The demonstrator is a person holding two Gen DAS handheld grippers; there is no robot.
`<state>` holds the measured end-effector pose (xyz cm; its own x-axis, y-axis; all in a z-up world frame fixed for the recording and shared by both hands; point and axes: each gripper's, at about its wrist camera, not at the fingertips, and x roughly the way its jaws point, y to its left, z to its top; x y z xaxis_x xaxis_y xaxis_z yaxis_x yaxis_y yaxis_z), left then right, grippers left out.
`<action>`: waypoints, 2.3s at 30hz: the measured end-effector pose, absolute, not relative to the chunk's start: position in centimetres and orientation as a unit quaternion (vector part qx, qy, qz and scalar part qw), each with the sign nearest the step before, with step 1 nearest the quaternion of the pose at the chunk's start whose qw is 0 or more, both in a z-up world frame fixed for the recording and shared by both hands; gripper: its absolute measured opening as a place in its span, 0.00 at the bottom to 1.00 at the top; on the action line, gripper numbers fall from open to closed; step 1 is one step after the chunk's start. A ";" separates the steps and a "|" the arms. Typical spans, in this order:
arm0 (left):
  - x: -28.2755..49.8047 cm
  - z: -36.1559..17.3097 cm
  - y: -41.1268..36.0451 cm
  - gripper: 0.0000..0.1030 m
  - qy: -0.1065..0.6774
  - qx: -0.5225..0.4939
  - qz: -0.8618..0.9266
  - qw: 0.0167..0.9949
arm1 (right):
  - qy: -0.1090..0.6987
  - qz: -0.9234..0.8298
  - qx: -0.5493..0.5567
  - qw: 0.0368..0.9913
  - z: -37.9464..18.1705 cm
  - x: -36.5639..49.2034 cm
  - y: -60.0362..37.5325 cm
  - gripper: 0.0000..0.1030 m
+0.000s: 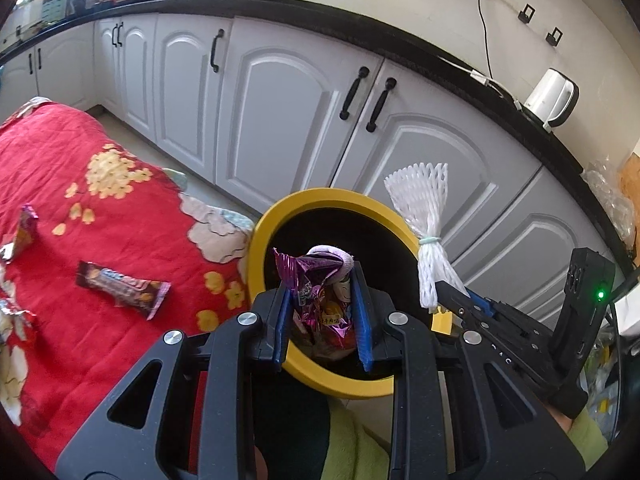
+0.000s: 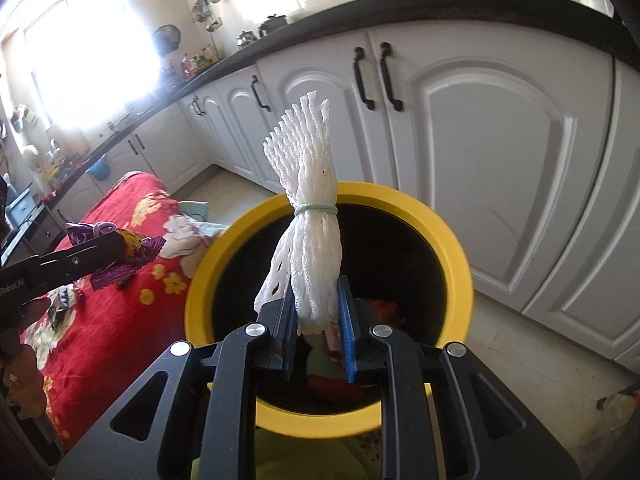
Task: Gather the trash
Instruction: 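Carry the purple snack bag and white mesh net over the bin with both tools, then open both tools to drop the snack bag and mesh net into the bin, then move both open tools back over the remaining wrappers and chocolate bar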
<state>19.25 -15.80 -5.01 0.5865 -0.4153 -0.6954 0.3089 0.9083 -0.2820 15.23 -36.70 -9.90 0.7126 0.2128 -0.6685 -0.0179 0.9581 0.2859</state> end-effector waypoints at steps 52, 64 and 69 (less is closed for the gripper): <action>18.8 -5.8 -13.3 0.89 0.400 -0.079 -0.166 0.898 | 0.351 0.063 0.142 0.923 -8.3 14.6 -36.1 0.59; 16.8 -3.8 -8.7 0.89 0.365 -0.088 -0.134 0.917 | 0.334 0.117 0.102 0.930 -5.7 13.6 -30.9 0.62; 15.9 -3.0 -6.8 0.89 0.353 -0.091 -0.123 0.923 | 0.331 0.137 0.083 0.930 -4.9 13.4 -28.4 0.62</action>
<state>15.92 -6.80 -2.99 0.7212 -0.2915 -0.6284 0.1626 0.9530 -0.2556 13.36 -28.42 -4.89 0.7440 0.3091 -0.5924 -0.1994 0.9489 0.2446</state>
